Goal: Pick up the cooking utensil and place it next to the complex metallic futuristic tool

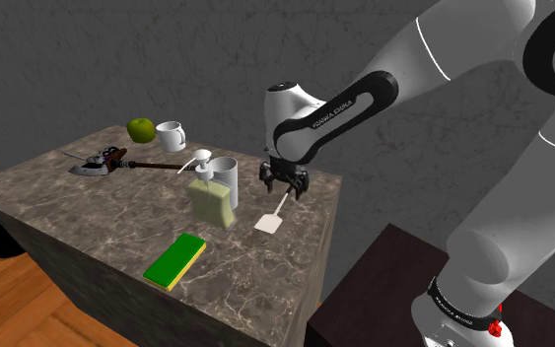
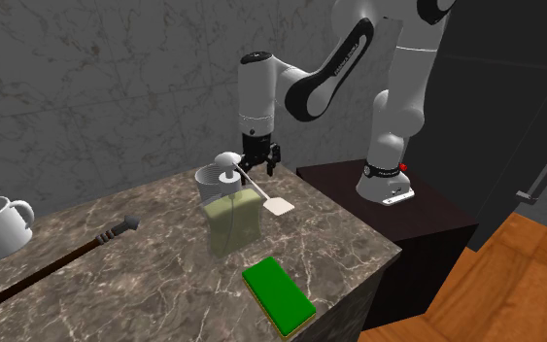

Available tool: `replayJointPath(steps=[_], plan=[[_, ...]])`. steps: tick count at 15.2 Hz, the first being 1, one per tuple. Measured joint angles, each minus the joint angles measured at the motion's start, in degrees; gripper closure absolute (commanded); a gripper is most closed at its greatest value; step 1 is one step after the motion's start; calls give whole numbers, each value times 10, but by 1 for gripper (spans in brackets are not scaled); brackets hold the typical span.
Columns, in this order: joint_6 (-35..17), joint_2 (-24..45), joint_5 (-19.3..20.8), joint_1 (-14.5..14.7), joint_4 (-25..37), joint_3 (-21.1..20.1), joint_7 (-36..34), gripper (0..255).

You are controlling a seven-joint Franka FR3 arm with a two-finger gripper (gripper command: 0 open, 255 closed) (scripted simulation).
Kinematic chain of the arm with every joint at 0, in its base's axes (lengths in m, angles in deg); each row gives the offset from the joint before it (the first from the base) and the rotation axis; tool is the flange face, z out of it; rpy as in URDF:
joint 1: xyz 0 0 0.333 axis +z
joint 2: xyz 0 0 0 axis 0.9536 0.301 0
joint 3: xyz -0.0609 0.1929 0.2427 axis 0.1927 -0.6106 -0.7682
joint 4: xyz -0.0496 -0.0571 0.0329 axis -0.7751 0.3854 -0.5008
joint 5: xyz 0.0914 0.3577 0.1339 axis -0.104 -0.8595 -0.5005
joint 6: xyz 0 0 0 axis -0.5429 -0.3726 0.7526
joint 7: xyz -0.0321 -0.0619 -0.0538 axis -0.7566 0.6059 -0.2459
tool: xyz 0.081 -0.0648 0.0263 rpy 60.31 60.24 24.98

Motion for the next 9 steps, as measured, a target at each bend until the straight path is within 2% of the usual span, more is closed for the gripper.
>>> replayJointPath(steps=[8, 9], plan=[[-19, 16, 12, -1, -6, -1, -10, 0], [-19, 16, 12, -1, -6, -1, -10, 255]])
